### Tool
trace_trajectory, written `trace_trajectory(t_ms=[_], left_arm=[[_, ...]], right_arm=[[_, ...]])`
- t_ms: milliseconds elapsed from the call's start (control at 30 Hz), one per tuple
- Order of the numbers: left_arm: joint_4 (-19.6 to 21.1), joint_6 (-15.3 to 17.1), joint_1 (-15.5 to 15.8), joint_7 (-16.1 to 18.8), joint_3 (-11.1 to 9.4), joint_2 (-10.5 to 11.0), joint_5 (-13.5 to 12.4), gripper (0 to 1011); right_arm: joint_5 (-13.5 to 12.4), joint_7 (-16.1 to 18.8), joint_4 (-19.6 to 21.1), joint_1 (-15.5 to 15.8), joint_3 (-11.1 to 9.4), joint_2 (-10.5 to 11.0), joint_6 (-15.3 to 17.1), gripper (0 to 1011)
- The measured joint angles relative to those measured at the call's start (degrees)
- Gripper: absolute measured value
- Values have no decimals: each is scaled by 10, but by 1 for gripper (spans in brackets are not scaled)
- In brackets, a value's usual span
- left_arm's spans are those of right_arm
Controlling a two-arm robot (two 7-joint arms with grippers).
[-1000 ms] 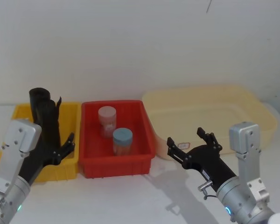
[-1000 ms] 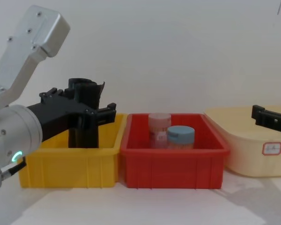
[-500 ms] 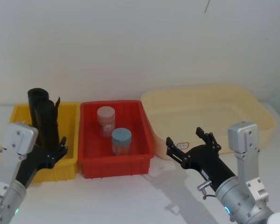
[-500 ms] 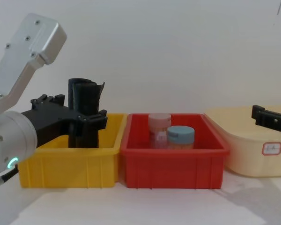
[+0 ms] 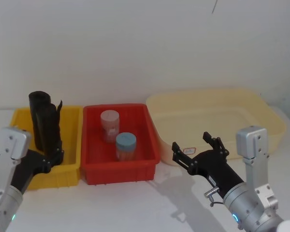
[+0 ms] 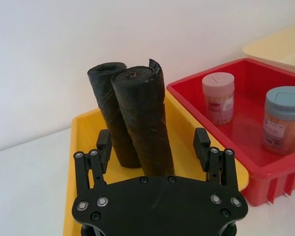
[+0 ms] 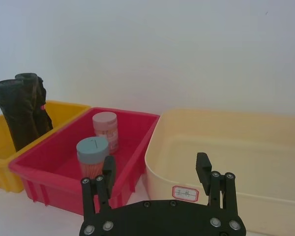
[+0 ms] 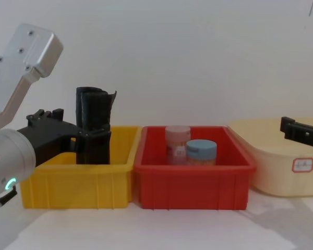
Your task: Pick up the garbage bag with the one hand and transfer it to the other hand.
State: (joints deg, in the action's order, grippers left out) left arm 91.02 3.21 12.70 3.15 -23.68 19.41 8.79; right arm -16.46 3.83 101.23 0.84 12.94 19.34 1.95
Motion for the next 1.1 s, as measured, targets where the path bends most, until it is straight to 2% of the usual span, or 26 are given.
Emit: trace_trajectory(t_ms=[300,1100], left_arm=[[-39,-25,20,-15,6,-14,8,1001],[-174,-93,96,-73,16,-56,28,1001]], right_arm=[[0,0,0,0,0,0,0,1000],[0,0,0,0,0,0,0,1000]])
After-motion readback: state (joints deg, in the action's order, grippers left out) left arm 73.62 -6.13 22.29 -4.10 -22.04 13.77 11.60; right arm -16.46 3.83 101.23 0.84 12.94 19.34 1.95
